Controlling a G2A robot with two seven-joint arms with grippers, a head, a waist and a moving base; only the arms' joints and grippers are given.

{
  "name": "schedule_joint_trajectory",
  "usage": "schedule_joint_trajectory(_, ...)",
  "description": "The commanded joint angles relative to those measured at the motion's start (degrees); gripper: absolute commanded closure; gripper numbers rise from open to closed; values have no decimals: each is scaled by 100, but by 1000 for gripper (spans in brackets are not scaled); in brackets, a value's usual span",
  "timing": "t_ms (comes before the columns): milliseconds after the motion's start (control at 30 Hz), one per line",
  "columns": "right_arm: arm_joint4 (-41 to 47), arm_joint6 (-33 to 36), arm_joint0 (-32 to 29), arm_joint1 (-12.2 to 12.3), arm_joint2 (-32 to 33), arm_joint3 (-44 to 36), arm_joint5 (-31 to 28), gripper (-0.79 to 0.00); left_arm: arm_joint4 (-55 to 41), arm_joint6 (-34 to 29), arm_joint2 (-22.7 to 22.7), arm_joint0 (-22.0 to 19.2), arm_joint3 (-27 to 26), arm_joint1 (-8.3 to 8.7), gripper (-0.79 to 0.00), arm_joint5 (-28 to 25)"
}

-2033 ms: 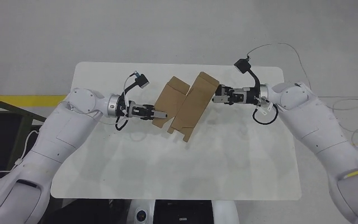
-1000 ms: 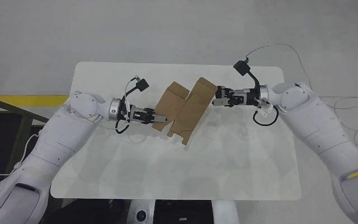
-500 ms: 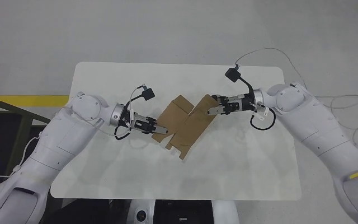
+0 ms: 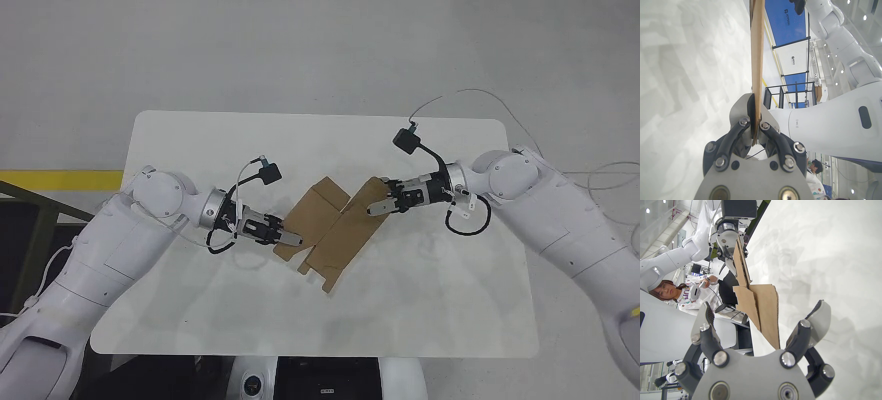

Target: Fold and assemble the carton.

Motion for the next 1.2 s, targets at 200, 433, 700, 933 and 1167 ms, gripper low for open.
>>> schedule_joint_trajectory(200,0,0,0,0,0,0,0,-785,0,0,0,0,0,0,0,0)
schedule_joint_trajectory(433,325,-189,11,53,64,317,-189,-785,201,28,-42,-48,88,32,0,-28)
schedule_joint_trajectory(700,325,-189,11,53,64,317,-189,-785,201,28,-42,-48,88,32,0,-28)
schedule_joint_trajectory(933,290,-253,-25,52,69,295,-135,-785,356,210,-89,58,-57,46,0,40)
schedule_joint_trajectory(1167,47,-199,-183,83,279,185,141,-785,337,0,-304,192,-226,113,0,64)
